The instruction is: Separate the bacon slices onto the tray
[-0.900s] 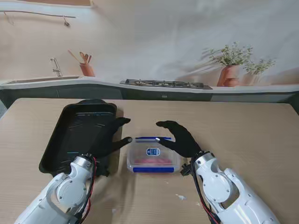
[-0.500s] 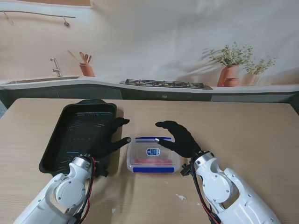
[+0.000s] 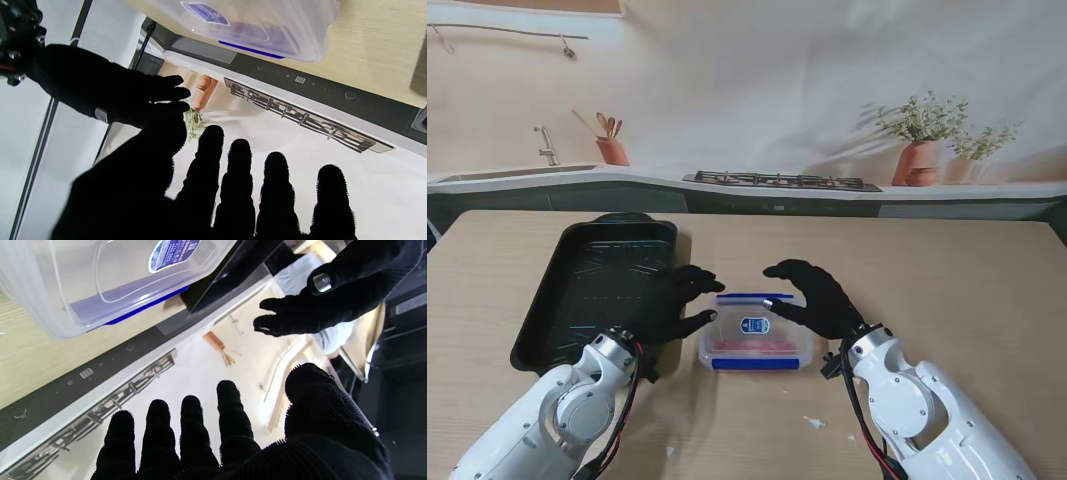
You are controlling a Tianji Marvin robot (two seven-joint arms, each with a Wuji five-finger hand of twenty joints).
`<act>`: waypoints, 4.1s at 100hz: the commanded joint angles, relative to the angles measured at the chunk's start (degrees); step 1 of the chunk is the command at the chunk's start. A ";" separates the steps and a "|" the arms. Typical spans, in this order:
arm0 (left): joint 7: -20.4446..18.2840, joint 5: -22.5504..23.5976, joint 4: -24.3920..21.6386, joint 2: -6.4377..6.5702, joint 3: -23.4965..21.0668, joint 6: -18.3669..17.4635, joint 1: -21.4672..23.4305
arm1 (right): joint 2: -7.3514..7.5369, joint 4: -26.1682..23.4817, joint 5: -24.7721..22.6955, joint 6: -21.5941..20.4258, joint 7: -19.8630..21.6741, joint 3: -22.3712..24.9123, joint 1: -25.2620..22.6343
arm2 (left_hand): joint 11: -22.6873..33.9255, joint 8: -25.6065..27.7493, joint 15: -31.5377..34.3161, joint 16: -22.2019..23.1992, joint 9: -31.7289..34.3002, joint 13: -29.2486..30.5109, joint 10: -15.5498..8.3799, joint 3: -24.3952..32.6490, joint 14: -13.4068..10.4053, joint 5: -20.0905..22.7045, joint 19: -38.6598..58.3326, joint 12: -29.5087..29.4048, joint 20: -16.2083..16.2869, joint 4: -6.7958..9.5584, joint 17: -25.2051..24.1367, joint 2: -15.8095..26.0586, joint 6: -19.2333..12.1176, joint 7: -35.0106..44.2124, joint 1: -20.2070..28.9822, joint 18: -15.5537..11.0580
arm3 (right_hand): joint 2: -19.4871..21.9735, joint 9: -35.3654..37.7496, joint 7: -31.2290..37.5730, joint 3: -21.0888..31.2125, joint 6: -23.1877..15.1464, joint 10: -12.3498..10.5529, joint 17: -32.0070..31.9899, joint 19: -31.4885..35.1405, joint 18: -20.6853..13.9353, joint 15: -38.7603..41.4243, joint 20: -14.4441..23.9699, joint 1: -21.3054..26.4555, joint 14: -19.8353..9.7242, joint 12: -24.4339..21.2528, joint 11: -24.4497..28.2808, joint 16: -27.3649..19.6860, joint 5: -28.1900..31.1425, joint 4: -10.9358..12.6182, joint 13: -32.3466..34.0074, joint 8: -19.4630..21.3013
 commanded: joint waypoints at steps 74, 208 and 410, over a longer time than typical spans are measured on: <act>-5.78 7.01 6.41 2.40 12.25 0.18 -9.70 | 2.02 -9.13 -11.22 -1.58 4.72 5.72 -8.88 | 0.60 2.40 3.47 -1.45 7.27 4.84 -3.92 -0.48 -3.69 5.95 -3.69 0.88 -2.07 -1.49 -0.27 -0.69 -3.66 2.58 11.50 -1.10 | 1.86 1.73 4.19 -0.04 -4.09 -1.83 -0.02 -1.05 -1.55 0.23 -0.46 4.83 -2.85 0.52 1.29 -0.18 11.67 3.49 -0.43 5.19; -9.95 8.69 6.13 3.43 13.56 1.75 -10.23 | 4.94 -7.24 -12.03 1.20 19.88 0.04 -4.44 | 0.36 2.25 2.82 -0.87 7.90 6.63 -3.69 2.30 -3.94 6.00 -5.19 0.97 -2.69 -2.09 -0.17 -1.25 -3.30 2.69 10.80 -1.09 | 2.37 1.68 2.00 2.19 6.41 -4.74 -3.55 -2.55 -3.42 -2.04 -0.70 3.63 -4.46 0.32 -0.14 -1.42 23.40 2.91 -3.02 2.01; -10.98 8.62 7.03 3.60 14.90 2.19 -11.18 | 7.13 -8.43 -4.64 4.14 33.69 -1.85 -1.66 | 0.26 2.09 2.59 -1.00 7.09 5.94 -3.73 2.74 -4.16 5.62 -6.11 0.91 -3.07 -2.02 -0.16 -0.80 -2.90 2.24 10.10 -1.27 | 4.84 3.25 9.66 -4.46 8.57 -5.86 -4.13 -4.97 -4.38 -6.92 -2.51 4.29 -5.51 0.14 -0.61 -3.96 33.56 3.12 -3.23 6.56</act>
